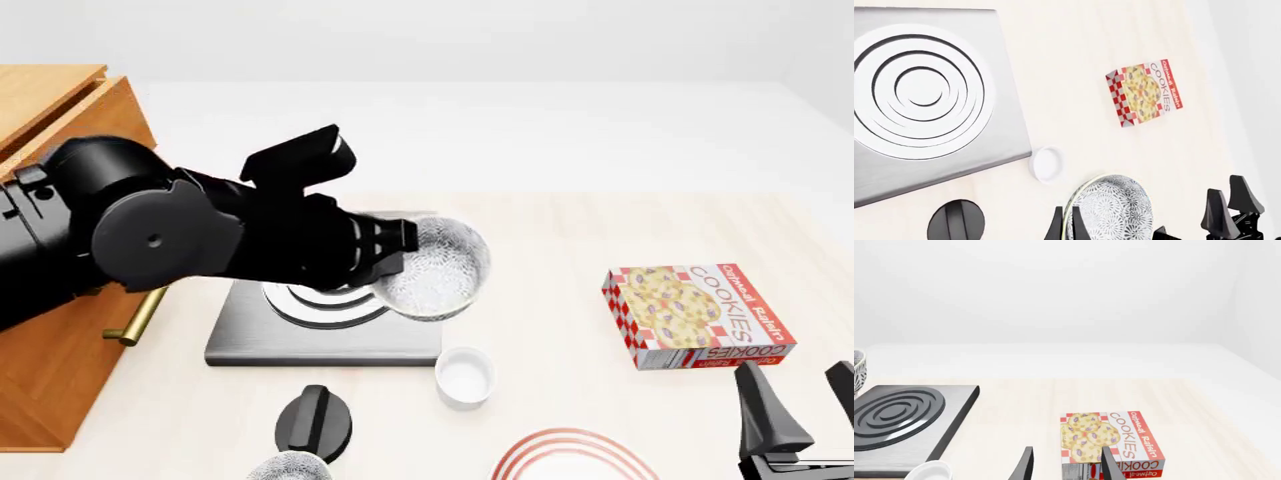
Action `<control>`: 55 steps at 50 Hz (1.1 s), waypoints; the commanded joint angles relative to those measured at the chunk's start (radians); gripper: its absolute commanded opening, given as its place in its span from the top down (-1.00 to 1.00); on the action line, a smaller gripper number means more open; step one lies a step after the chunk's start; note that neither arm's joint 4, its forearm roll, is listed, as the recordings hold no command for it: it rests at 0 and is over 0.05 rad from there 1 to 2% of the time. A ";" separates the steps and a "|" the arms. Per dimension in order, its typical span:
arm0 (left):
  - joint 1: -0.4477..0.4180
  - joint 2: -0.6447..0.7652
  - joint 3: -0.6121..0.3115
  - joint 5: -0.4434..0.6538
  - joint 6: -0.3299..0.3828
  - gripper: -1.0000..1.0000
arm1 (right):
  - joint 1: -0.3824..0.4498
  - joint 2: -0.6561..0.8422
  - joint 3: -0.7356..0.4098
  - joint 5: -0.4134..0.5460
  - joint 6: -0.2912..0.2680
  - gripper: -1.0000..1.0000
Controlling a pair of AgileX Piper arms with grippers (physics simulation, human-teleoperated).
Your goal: Pick the akita bowl on the wooden cabinet and place it on the plate.
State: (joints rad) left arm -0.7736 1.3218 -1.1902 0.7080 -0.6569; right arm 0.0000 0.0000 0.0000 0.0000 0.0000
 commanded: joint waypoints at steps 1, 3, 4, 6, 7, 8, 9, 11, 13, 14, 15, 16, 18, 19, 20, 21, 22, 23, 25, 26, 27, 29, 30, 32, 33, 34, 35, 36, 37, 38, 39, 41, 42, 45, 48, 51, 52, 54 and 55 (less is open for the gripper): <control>-0.015 0.020 0.002 -0.013 0.013 1.00 | 0.000 0.000 0.000 0.000 0.000 -1.00; -0.017 0.025 -0.001 -0.011 0.017 1.00 | 0.000 0.000 0.000 0.000 0.000 -1.00; -0.018 0.027 -0.003 -0.010 0.020 1.00 | 0.000 0.000 0.000 0.000 0.000 -1.00; -0.022 0.031 -0.006 -0.008 0.021 1.00 | 0.000 0.000 0.000 0.000 0.000 -1.00; -0.029 0.035 -0.012 -0.005 0.022 1.00 | 0.000 0.000 0.000 0.000 0.000 -1.00; -0.029 0.035 -0.012 -0.005 0.022 1.00 | 0.000 0.000 0.000 0.000 0.000 -1.00; -0.032 0.038 -0.014 -0.004 0.021 1.00 | 0.000 0.000 0.000 0.000 0.000 -1.00; -0.036 0.042 -0.016 -0.005 0.020 1.00 | 0.000 0.000 0.000 0.000 0.000 -1.00; -0.039 0.045 -0.015 -0.007 0.020 1.00 | 0.000 0.000 0.000 0.000 0.000 -1.00; -0.044 0.048 -0.014 -0.009 0.018 1.00 | 0.000 0.000 0.000 0.000 0.000 -1.00; -0.047 0.050 -0.014 -0.010 0.017 1.00 | 0.000 0.000 0.000 0.000 0.000 -1.00; -0.052 0.052 -0.013 -0.012 0.014 1.00 | 0.000 0.000 0.000 0.000 0.000 -1.00; -0.061 0.056 -0.015 -0.014 0.013 1.00 | 0.000 0.000 0.000 0.000 0.000 -1.00; -0.061 0.056 -0.015 -0.014 0.013 1.00 | 0.000 0.000 0.000 0.000 0.000 -1.00; -0.065 0.058 -0.016 -0.014 0.011 1.00 | 0.000 0.000 0.000 0.000 0.000 -1.00; -0.067 0.059 -0.016 -0.014 0.010 1.00 | 0.000 0.000 0.000 0.000 0.000 -1.00; -0.071 0.061 -0.020 -0.014 0.011 1.00 | 0.000 0.000 0.000 0.000 0.000 -1.00; -0.072 0.062 -0.021 -0.013 0.010 1.00 | 0.000 0.000 0.000 0.000 0.000 -1.00; -0.079 0.064 -0.023 -0.013 0.010 1.00 | 0.000 0.000 0.000 0.000 0.000 -1.00; -0.081 0.064 -0.023 -0.013 0.009 1.00 | 0.000 0.000 0.000 0.000 0.000 -1.00; -0.084 0.065 -0.023 -0.014 0.008 1.00 | 0.000 0.000 0.000 0.000 0.000 -1.00; -0.096 0.067 -0.020 -0.017 0.002 1.00 | 0.000 0.000 0.000 0.000 0.000 -1.00; -0.096 0.067 -0.020 -0.017 0.002 1.00 | 0.000 0.000 0.000 0.000 0.000 -1.00; -0.107 0.070 -0.018 -0.021 -0.002 1.00 | 0.000 0.000 0.000 0.000 0.000 -1.00; -0.111 0.072 -0.016 -0.023 -0.004 1.00 | 0.000 0.000 0.000 0.000 0.000 -1.00; -0.118 0.074 -0.014 -0.026 -0.008 1.00 | 0.000 0.000 0.000 0.000 0.000 -1.00; -0.122 0.075 -0.012 -0.028 -0.009 1.00 | 0.000 0.000 0.000 0.000 0.000 -1.00; -0.126 0.076 -0.011 -0.030 -0.011 1.00 | 0.000 0.000 0.000 0.000 0.000 -1.00; -0.133 0.078 -0.008 -0.033 -0.015 1.00 | 0.000 0.000 0.000 0.000 0.000 -1.00; -0.137 0.079 -0.007 -0.035 -0.017 1.00 | 0.000 0.000 0.000 0.000 0.000 -1.00; -0.146 0.081 -0.006 -0.037 -0.021 1.00 | 0.000 0.000 0.000 0.000 0.000 -1.00; -0.155 0.083 -0.004 -0.040 -0.026 1.00 | 0.000 0.000 0.000 0.000 0.000 -1.00; -0.155 0.083 -0.003 -0.040 -0.026 1.00 | 0.000 0.000 0.000 0.000 0.000 -1.00; -0.177 0.088 0.005 -0.049 -0.035 1.00 | 0.000 0.000 0.000 0.000 0.000 -1.00; -0.194 0.093 0.012 -0.056 -0.042 1.00 | 0.000 0.000 0.000 0.000 0.000 -1.00; -0.205 0.097 0.016 -0.060 -0.049 1.00 | 0.000 0.000 0.000 0.000 0.000 -1.00; -0.205 0.097 0.016 -0.060 -0.049 1.00 | 0.000 0.000 0.000 0.000 0.000 -1.00; -0.211 0.099 0.018 -0.062 -0.052 1.00 | 0.000 0.000 0.000 0.000 0.000 -1.00; -0.217 0.101 0.018 -0.063 -0.054 1.00 | 0.000 0.000 0.000 0.000 0.000 -1.00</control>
State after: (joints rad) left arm -0.9503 1.4137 -1.1789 0.6610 -0.6978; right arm 0.0000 0.0000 0.0000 0.0000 0.0000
